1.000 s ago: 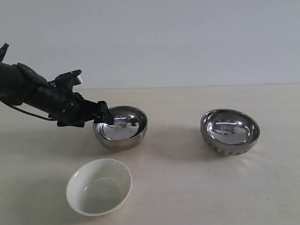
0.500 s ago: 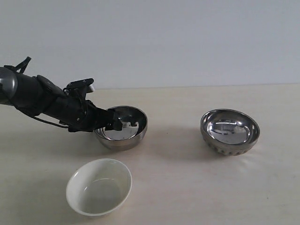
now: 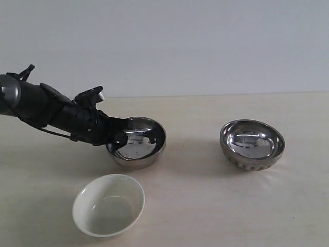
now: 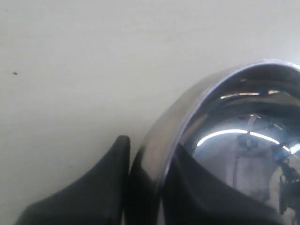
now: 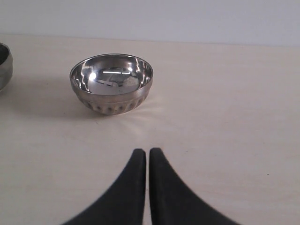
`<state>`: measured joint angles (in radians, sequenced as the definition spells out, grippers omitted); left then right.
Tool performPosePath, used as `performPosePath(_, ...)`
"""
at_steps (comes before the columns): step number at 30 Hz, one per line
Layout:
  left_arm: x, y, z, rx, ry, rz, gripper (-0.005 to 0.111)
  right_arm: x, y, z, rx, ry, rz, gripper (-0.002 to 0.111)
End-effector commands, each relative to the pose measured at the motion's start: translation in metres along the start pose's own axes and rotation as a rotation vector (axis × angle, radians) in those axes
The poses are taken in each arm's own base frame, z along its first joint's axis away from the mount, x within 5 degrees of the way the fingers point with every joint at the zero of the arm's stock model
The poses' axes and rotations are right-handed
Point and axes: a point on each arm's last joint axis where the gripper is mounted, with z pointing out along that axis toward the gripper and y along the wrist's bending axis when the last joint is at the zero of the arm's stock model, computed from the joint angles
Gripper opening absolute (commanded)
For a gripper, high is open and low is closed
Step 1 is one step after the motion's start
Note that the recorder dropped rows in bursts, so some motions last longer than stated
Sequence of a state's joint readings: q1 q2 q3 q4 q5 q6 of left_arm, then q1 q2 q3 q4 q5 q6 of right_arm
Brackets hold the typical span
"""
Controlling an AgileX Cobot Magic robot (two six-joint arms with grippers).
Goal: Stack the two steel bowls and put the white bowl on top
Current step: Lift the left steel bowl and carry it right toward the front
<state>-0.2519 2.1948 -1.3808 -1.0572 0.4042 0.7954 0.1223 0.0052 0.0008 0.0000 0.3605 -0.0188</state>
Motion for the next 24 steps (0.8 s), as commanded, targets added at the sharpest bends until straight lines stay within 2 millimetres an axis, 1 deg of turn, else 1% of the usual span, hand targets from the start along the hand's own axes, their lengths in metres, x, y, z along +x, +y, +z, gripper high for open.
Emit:
performPosePath(1, -0.013, -0.015, -0.022, 0.028, -0.05, 0.02, 0.004, -0.001, 0.0, 0.0, 0.006, -0.011, -0.011, 0.0)
performPosePath(6, -0.026, -0.029, -0.05, 0.058, -0.097, 0.057, 0.004, -0.001, 0.0, 0.0, 0.006, -0.011, -0.011, 0.0)
performPosePath(12, -0.031, -0.047, -0.074, 0.129, -0.095, 0.092, 0.004, -0.001, 0.0, 0.0, 0.006, -0.011, -0.011, 0.0)
performPosePath(13, -0.031, -0.052, -0.077, 0.145, -0.091, 0.102, 0.004, -0.001, 0.0, 0.0, 0.006, -0.011, -0.011, 0.0)
performPosePath(17, -0.027, -0.076, -0.084, 0.189, -0.066, 0.173, 0.004, -0.001, 0.0, 0.0, 0.006, -0.011, -0.011, 0.0)
performPosePath(19, -0.022, -0.091, -0.085, 0.207, -0.05, 0.223, 0.004, -0.001, 0.0, 0.0, 0.006, -0.011, -0.011, 0.0)
performPosePath(24, -0.005, -0.127, -0.08, 0.255, -0.001, 0.324, 0.004, -0.001, 0.0, 0.0, 0.006, -0.011, -0.011, 0.0)
